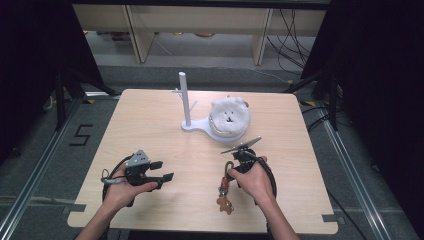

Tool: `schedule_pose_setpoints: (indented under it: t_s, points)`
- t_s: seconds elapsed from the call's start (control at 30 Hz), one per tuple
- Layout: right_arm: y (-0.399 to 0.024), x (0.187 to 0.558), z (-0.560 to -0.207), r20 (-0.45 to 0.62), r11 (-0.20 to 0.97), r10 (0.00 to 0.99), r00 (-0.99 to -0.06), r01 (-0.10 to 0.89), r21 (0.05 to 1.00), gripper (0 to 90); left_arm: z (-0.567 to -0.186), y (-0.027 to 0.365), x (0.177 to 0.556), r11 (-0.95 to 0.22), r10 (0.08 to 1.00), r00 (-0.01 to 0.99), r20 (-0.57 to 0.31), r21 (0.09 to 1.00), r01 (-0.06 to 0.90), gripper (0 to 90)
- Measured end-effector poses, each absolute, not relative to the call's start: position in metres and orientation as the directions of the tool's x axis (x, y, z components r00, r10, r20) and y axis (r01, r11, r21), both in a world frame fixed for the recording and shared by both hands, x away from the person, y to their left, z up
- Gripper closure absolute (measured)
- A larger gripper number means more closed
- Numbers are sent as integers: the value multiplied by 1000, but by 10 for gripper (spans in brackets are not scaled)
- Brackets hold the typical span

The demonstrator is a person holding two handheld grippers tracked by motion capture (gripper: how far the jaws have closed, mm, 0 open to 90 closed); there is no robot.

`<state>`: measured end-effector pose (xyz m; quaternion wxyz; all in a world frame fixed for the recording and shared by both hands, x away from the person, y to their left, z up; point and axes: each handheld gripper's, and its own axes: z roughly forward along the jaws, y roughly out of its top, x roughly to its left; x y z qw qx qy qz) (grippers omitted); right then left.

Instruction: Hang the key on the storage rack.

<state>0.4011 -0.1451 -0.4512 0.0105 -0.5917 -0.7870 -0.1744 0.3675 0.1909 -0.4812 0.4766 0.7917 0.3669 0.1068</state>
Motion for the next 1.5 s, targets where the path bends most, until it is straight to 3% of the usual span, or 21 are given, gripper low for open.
schedule_pose_setpoints:
  t_s: [0.7, 0.77, 0.97, 1.0, 1.13, 1.23, 1.27, 1.37, 1.4, 1.5]
  points:
    - [-112, 408, -466, 187, 226, 949, -254, 961, 158, 509, -483, 191, 362, -282, 669, 720, -187, 831, 479, 335]
    - [-113, 409, -468, 174, 265, 939, -296, 947, 182, 509, -485, 191, 361, -276, 672, 718, -183, 837, 472, 335]
    - [-110, 409, -469, 165, 269, 941, -296, 949, 166, 509, -485, 191, 360, -276, 674, 714, -188, 833, 480, 336]
    - [-108, 409, -467, 181, 248, 947, -267, 961, 123, 510, -485, 191, 361, -283, 668, 720, -188, 830, 480, 336]
    - [-108, 410, -469, 180, 237, 950, -254, 965, 110, 515, -485, 190, 361, -281, 670, 718, -189, 830, 481, 336]
    - [-109, 410, -473, 153, 255, 951, -270, 961, 109, 523, -486, 189, 361, -278, 671, 717, -188, 834, 478, 336]
    - [-112, 412, -477, 151, 299, 936, -319, 944, 140, 527, -486, 189, 362, -280, 669, 720, -186, 833, 476, 336]
    - [-110, 412, -476, 154, 286, 940, -305, 949, 133, 550, -487, 189, 362, -280, 667, 721, -187, 834, 476, 336]
    - [-108, 411, -475, 156, 255, 951, -268, 962, 102, 564, -487, 189, 361, -281, 668, 720, -189, 832, 479, 335]
    - [-108, 411, -472, 147, 279, 945, -291, 956, 95, 663, -486, 190, 361, -284, 671, 717, -188, 828, 483, 336]
